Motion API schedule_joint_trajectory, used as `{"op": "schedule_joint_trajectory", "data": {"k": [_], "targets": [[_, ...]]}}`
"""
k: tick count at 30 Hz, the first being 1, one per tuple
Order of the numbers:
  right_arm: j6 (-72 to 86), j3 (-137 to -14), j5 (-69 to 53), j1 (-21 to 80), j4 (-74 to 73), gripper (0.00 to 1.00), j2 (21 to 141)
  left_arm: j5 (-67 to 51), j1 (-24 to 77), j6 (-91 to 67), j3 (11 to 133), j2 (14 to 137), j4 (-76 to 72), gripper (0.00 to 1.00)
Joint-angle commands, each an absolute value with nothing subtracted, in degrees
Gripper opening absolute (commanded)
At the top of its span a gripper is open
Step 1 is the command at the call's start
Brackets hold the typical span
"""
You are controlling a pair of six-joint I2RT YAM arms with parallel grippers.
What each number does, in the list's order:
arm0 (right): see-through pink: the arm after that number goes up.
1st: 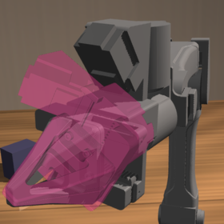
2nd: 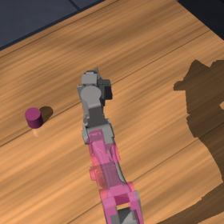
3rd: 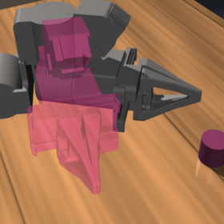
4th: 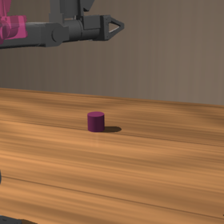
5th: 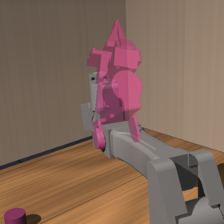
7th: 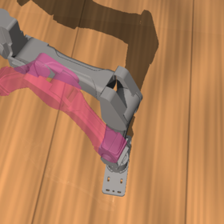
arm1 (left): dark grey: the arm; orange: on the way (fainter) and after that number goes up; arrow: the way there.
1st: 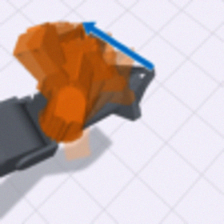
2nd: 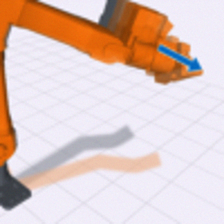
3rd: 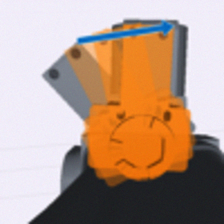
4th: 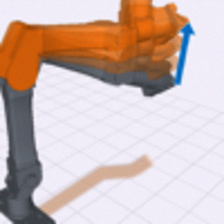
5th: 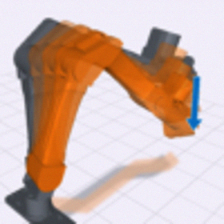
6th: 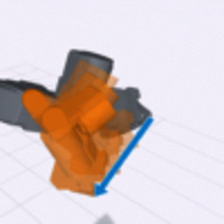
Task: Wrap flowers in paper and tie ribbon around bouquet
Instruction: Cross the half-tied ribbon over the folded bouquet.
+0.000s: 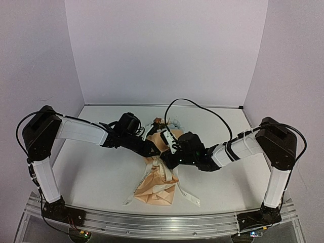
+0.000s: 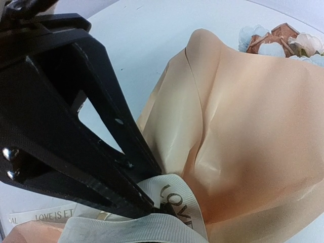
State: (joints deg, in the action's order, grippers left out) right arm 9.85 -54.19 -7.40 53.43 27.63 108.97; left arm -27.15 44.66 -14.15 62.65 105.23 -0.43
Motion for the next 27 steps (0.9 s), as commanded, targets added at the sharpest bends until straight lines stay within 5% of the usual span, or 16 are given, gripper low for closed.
{"op": "schedule_joint_trajectory", "data": {"k": [1,6,13,27], "targets": [[9.1,-55.1,-7.5,53.9,29.1,0.02,108.3,-28.2,44.5,-14.8,64.9,105.7,-1.1,0.14],[10.2,-55.2,-7.0,53.9,29.0,0.04,108.2,-27.4,44.5,-15.2,64.1,104.8,-2.1,0.00],[13.5,-52.8,-5.2,53.9,28.1,0.15,105.6,-26.6,44.6,-16.1,62.2,103.2,-4.6,0.00],[21.8,-49.3,-4.3,53.9,11.3,0.21,93.7,-26.3,44.5,-16.6,59.6,101.4,-8.6,0.00]]}}
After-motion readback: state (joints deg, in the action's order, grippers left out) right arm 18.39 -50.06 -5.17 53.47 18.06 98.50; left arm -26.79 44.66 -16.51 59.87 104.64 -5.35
